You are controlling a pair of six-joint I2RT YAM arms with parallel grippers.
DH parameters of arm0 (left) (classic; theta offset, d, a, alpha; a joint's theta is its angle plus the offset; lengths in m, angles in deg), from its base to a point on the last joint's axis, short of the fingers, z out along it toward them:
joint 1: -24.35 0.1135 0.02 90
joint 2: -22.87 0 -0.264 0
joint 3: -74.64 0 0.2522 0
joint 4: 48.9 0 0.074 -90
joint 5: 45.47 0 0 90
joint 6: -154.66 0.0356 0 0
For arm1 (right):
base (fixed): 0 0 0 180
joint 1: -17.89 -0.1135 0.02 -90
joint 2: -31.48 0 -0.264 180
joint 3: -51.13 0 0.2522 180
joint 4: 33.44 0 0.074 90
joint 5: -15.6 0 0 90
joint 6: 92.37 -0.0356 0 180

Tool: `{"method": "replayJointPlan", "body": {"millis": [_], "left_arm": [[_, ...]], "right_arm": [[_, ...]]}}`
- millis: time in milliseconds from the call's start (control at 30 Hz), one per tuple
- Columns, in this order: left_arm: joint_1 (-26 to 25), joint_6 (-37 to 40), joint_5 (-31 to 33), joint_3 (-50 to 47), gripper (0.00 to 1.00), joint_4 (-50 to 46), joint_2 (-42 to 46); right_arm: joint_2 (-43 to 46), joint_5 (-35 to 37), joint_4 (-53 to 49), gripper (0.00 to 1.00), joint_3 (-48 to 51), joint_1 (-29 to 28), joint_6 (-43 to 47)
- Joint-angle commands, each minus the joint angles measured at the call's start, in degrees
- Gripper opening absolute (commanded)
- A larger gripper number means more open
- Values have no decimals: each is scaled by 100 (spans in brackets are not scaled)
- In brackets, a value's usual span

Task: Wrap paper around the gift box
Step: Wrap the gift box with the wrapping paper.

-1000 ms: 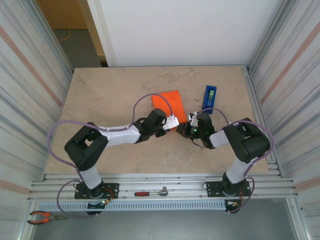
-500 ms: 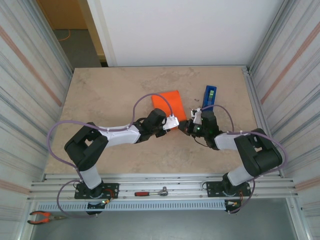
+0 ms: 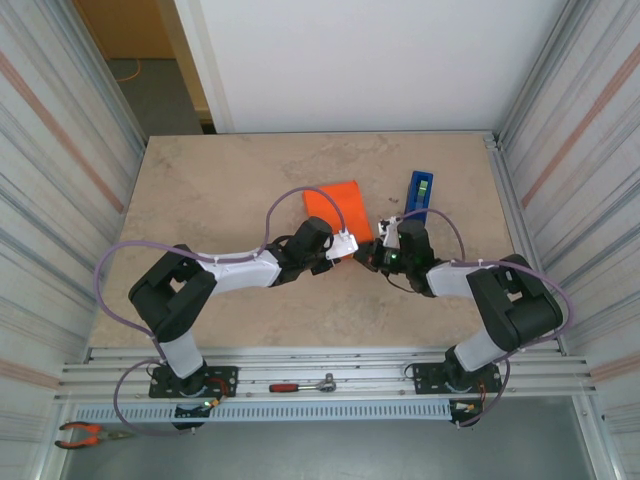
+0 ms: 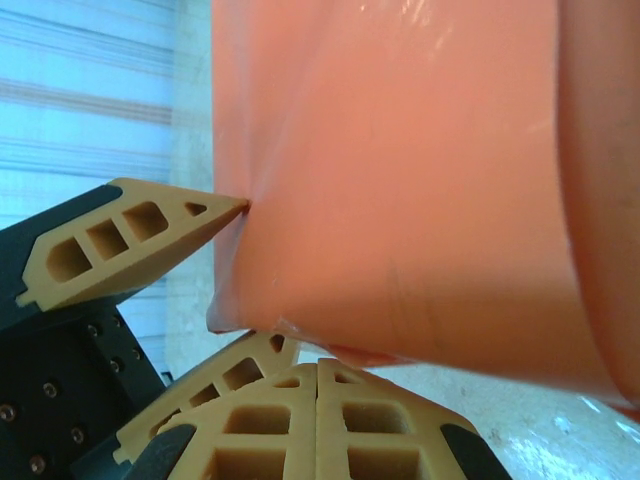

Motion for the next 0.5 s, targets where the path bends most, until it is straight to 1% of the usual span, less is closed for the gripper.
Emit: {"method": "replayJointPlan", "body": {"millis": [0,267,467], "left_arm": [[0,-81,-8,-143,42,-335,-136],[0,-78,-16,-146,42,-326,-142],[2,-64,-14,-152,42,-317,-135]], "right_arm": [[-148,-93,48,0,-257,-29,115],[-291,-219,170,0,-381,47,25],[-80,-249,100,0,-300,94,9]]}}
